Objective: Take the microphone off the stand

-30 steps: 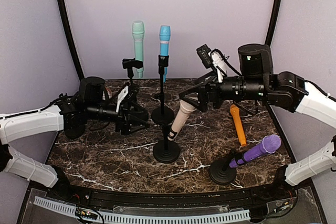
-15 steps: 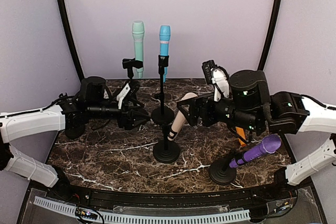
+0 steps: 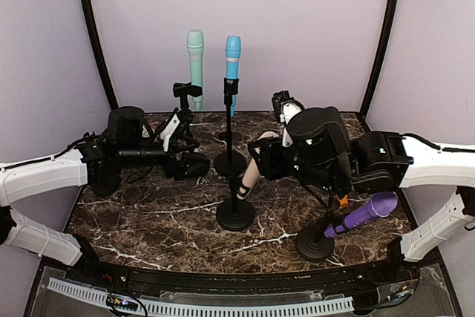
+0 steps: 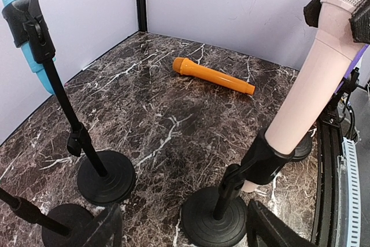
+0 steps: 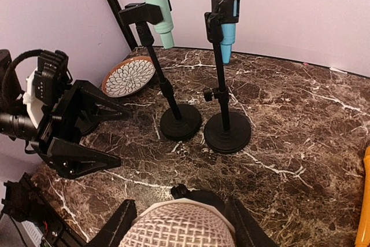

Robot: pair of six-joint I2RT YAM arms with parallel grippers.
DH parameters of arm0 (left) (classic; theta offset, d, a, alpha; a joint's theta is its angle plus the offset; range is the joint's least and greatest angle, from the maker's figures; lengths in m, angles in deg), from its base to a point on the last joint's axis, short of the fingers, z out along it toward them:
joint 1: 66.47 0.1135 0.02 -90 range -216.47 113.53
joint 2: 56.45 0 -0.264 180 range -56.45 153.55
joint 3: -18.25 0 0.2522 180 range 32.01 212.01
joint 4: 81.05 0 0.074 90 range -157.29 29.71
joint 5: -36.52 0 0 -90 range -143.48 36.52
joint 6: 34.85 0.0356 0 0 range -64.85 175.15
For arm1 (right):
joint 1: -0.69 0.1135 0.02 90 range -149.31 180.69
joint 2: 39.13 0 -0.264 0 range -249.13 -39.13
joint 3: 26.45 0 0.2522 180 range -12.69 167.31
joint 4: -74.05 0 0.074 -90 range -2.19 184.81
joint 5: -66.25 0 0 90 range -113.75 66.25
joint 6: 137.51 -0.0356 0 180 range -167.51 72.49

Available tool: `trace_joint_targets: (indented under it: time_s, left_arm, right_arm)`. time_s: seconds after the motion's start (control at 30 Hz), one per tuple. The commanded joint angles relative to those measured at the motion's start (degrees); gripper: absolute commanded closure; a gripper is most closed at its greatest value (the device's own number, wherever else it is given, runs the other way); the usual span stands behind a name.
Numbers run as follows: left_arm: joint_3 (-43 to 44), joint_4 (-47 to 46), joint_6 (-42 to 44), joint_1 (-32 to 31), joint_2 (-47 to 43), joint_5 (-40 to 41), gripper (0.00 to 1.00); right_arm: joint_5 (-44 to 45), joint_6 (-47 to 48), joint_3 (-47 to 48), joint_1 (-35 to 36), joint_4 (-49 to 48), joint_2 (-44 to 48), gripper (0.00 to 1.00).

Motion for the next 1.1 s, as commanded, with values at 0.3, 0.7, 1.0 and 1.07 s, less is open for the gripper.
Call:
trace_joint_targets:
  time_s: [0.3, 0.7, 1.0, 1.07]
  left_arm:
    - [-0.7, 0.6, 1.9, -0.8, -1.0, -11.1, 0.24]
    - [1.3, 5.0, 5.5, -4.3, 2.7, -15.3, 0.20]
    - [1.7, 5.5, 6.7, -5.8, 5.7, -7.8, 0.21]
    - [1.8, 6.6, 7.1, -5.8, 6.2, -7.6, 0.26]
  right_arm:
    - [-21.4, 18.5, -6.2, -6.5, -20.3, 6.0, 0.78]
    - [-54.3, 29.0, -2.2, -19.1, -25.6, 0.3, 0.81]
    - [-57.7, 27.0, -5.4, -20.7, -28.9, 0.4, 0.80]
    - [-57.7, 27.0, -5.5, -20.9, -28.7, 0.6, 0.80]
